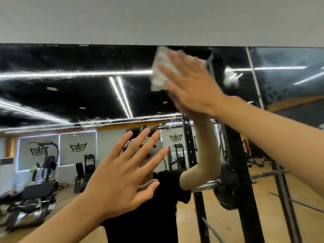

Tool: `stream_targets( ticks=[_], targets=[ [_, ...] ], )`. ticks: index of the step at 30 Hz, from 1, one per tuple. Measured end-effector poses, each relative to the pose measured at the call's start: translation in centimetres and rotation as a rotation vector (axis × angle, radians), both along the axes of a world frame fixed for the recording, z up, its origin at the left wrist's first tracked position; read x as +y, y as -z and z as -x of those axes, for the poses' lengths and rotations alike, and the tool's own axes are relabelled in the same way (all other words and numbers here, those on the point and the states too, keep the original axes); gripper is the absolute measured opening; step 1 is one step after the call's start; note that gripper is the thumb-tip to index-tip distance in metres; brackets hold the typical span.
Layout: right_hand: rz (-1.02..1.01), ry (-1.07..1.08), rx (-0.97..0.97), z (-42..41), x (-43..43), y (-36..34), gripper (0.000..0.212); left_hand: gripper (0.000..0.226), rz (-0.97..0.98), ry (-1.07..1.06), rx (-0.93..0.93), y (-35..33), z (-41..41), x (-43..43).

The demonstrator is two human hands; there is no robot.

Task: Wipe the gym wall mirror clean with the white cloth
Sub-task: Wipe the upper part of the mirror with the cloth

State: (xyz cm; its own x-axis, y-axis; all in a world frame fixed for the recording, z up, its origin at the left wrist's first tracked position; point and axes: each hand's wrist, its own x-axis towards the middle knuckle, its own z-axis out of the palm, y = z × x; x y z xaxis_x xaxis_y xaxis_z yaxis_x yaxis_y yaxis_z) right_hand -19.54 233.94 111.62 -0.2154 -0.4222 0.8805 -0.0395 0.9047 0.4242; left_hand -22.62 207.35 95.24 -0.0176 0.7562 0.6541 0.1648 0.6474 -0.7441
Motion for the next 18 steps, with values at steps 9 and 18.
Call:
stream_targets(
  ticks=[9, 18],
  targets=[
    [0.605, -0.038, 0.117, 0.7, -5.2, -1.0, 0.06, 0.077, -0.009, -0.009, -0.004, 0.0, -0.2, 0.2],
    [-0.228, -0.06, 0.024, 0.6, -6.1, 1.6, 0.056, 0.078, -0.005, 0.006, 0.026, 0.0, -0.2, -0.1]
  ],
)
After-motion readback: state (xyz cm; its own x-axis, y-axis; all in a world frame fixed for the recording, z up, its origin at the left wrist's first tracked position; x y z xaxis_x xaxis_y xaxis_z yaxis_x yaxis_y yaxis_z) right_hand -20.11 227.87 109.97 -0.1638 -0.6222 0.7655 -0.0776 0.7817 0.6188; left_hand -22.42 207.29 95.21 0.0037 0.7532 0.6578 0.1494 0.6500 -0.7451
